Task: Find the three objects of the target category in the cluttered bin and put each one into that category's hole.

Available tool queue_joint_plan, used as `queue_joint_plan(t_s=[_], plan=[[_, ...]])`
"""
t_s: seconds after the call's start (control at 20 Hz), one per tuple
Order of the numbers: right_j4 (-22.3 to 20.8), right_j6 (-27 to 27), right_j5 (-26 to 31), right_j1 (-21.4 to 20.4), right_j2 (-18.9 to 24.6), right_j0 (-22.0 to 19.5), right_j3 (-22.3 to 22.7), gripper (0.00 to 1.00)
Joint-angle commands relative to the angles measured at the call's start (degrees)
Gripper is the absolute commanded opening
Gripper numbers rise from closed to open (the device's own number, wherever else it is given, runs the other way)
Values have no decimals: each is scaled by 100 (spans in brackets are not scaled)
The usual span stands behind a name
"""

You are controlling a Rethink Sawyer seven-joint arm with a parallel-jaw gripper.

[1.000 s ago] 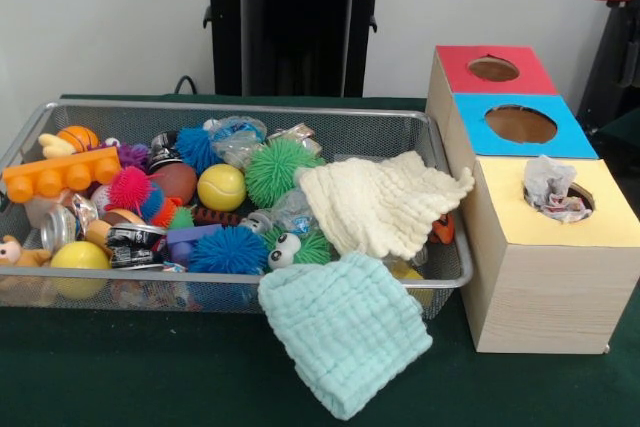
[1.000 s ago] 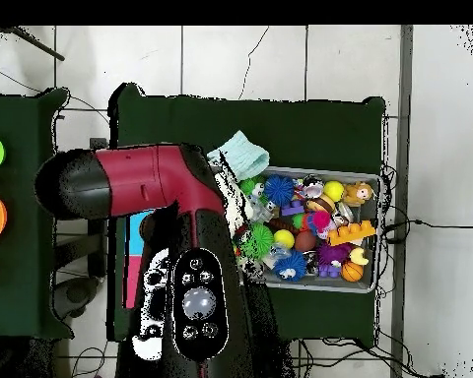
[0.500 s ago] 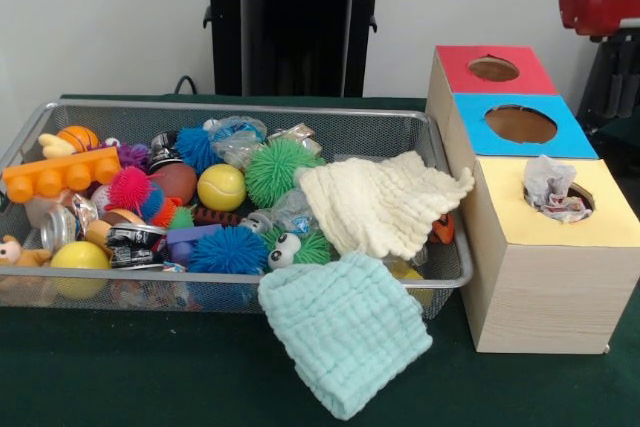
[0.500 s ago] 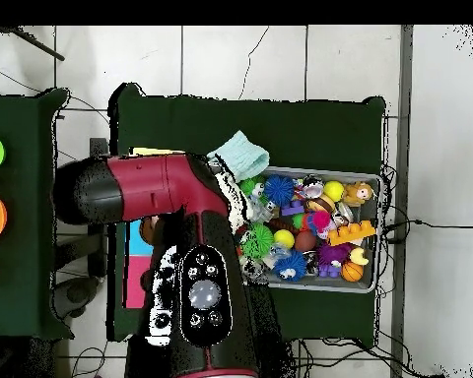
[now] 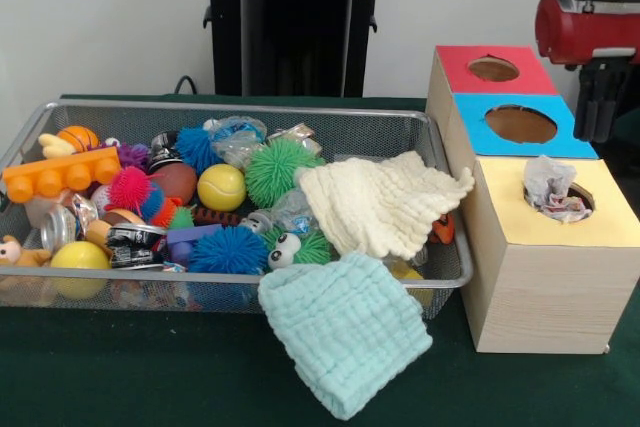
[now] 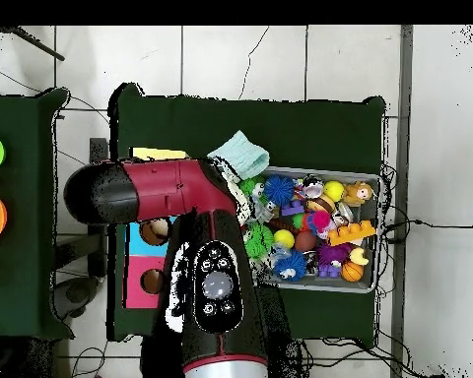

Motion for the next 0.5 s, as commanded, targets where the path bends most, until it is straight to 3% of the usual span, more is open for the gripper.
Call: queue_joint_plan(t_s=[0.05, 0.5], plan=[[-284, -176, -250, 253, 582, -285, 652, 0], [-530, -39, -298, 372, 376, -125, 481, 0]])
